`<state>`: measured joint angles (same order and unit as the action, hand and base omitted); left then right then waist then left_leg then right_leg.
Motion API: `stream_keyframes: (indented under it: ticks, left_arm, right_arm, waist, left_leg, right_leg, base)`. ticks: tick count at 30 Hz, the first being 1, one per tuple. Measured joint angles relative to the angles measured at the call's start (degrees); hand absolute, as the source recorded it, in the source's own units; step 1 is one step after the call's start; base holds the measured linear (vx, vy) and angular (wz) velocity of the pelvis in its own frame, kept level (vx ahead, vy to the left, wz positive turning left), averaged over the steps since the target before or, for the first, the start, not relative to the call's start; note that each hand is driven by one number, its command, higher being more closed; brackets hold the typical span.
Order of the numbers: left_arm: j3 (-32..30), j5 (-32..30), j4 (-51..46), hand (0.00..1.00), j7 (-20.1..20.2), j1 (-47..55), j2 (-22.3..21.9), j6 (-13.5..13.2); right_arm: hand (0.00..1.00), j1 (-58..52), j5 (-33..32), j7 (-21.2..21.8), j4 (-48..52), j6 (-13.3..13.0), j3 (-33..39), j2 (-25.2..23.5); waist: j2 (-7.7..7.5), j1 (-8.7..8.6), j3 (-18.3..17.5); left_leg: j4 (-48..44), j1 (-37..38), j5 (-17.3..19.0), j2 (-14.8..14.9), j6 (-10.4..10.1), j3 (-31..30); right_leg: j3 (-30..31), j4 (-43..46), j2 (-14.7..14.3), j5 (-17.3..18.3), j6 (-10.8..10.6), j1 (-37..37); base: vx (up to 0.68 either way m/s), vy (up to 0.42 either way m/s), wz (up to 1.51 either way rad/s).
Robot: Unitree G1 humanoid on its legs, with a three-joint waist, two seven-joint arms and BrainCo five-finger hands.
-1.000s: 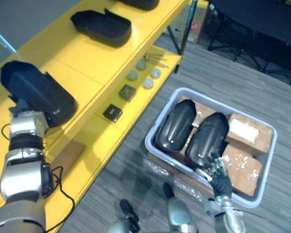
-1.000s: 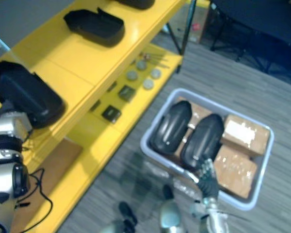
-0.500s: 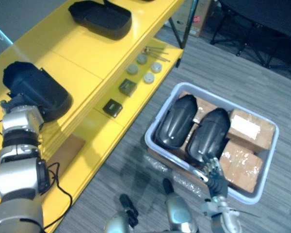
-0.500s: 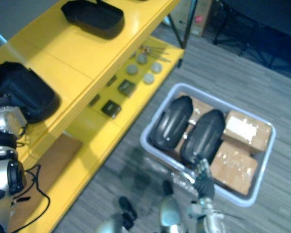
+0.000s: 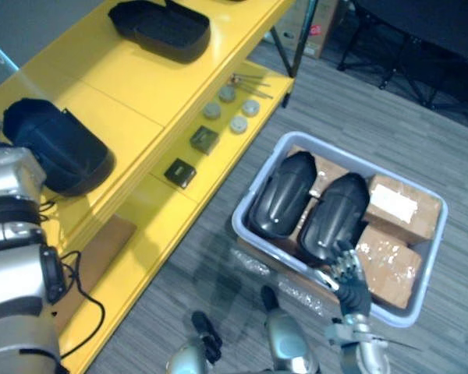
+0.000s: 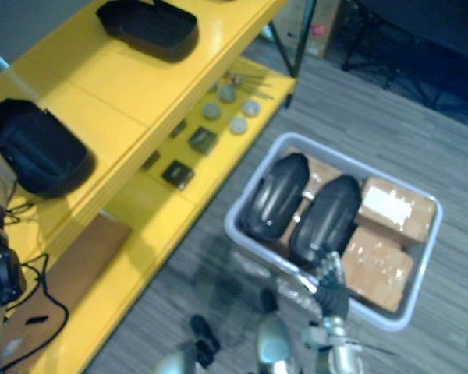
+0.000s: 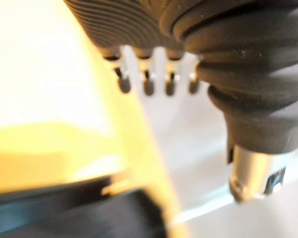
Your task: Walk over and take plastic housings, then place them on the shelf
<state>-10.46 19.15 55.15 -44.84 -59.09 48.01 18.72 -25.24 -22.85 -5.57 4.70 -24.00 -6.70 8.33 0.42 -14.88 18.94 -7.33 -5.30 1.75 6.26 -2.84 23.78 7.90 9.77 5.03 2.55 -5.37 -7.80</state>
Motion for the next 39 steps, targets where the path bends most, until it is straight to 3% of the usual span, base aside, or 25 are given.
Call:
stream_keyframes:
  ticks: [1,3,7,14,19,22,26,32,33,39]
  left_arm:
    - [0.00,-0.09,-0.01,0.00,0.00,0.00,0.69,-0.53]
    - [-0.02,-1.76,-0.08,0.00,0.08,0.00,2.61,-4.06]
    - [-0.21,-2.28,-1.69,0.00,0.46,0.65,2.73,-6.44]
    - [-0.74,-4.85,-13.27,0.00,1.68,10.63,1.50,-16.08]
    - [-8.62,-7.24,-30.43,0.00,3.31,25.90,-7.57,-24.67]
    - [-13.02,-9.08,-41.57,0.00,4.26,33.81,-11.81,-27.74]
    - [-16.59,-13.06,-59.99,0.00,7.79,49.58,-21.31,-32.49]
    - [-18.44,-14.51,-73.41,0.00,12.45,64.27,-32.51,-37.09]
    - [-15.19,-14.67,-77.68,0.00,20.83,73.07,-42.34,-39.55]
    - [-14.30,-14.66,-77.70,0.00,20.77,73.06,-42.59,-39.57]
  right_arm:
    - [0.00,0.31,-0.02,0.03,0.31,-0.01,0.33,0.00]
    - [0.00,1.53,-0.16,0.21,1.77,-1.04,3.08,-0.02]
    - [0.00,2.89,-0.17,0.25,1.90,-1.17,7.78,0.00]
    - [0.00,8.55,-1.14,0.73,4.72,-3.96,13.69,0.29]
    - [0.00,12.90,-1.11,1.77,5.90,-4.89,16.97,3.23]
    - [0.00,14.94,-0.97,1.75,6.39,-4.78,17.85,4.38]
    - [0.00,19.44,0.92,1.25,6.29,-2.02,19.14,6.77]
    - [0.00,22.81,2.41,0.91,5.62,2.03,18.85,6.52]
    - [0.00,22.78,2.26,1.74,4.27,6.82,17.19,0.14]
    - [0.00,22.18,2.21,1.82,4.25,6.80,17.28,-0.14]
  waist:
    - [0.00,-0.01,-0.01]
    - [0.21,-0.01,-0.16]
    - [0.38,0.76,-2.05]
    - [0.51,1.83,-8.03]
    - [1.35,4.56,-11.66]
    - [1.68,5.71,-12.22]
    - [2.58,9.46,-14.44]
    - [3.13,13.31,-15.99]
    - [-2.32,14.15,-15.97]
    - [-2.35,14.02,-15.81]
  left_leg:
    - [0.19,0.28,-0.01,-0.05,-0.01,0.02]
    - [2.17,1.07,-0.80,-0.63,-0.11,-0.56]
    - [5.76,2.23,-2.70,-1.27,-0.35,-1.57]
    - [9.21,5.64,-3.25,-1.96,-0.66,-3.11]
    - [11.42,8.16,-3.90,-2.42,-0.74,-5.94]
    - [11.83,8.35,-4.49,-2.70,-0.61,-8.14]
    - [11.98,8.12,-5.57,-3.95,-0.10,-12.45]
    - [12.41,7.13,-7.04,-4.75,-0.19,-16.09]
    - [12.42,5.60,-8.47,-4.91,0.23,-17.83]
    - [12.40,5.60,-8.48,-4.89,0.24,-17.76]
  right_leg:
    - [0.02,-0.06,0.00,0.04,0.04,0.21]
    - [-0.53,-0.81,0.23,0.03,0.00,0.85]
    - [-2.04,-2.52,0.41,-0.13,-0.10,2.05]
    - [-4.53,-6.12,0.77,-0.24,-0.23,6.77]
    - [-8.11,-7.40,0.91,-0.26,-0.29,10.38]
    - [-10.54,-7.60,0.96,-0.25,-0.30,11.74]
    - [-15.57,-8.51,1.83,0.08,-0.23,14.19]
    - [-19.33,-8.33,2.31,1.80,0.19,15.10]
    - [-21.91,-8.74,2.71,1.04,0.09,14.88]
    - [-21.87,-8.72,2.70,0.89,-0.15,14.87]
  base:
    - [0.00,0.000,0.00]
    - [0.01,-0.006,0.11]
    - [0.05,-0.019,0.20]
    - [0.10,-0.003,0.13]
    - [0.04,0.003,0.24]
    - [-0.02,-0.013,0.41]
    - [-0.06,-0.005,0.49]
    - [-0.10,-0.003,0.39]
    - [0.00,0.000,0.00]
    - [0.00,0.000,0.00]
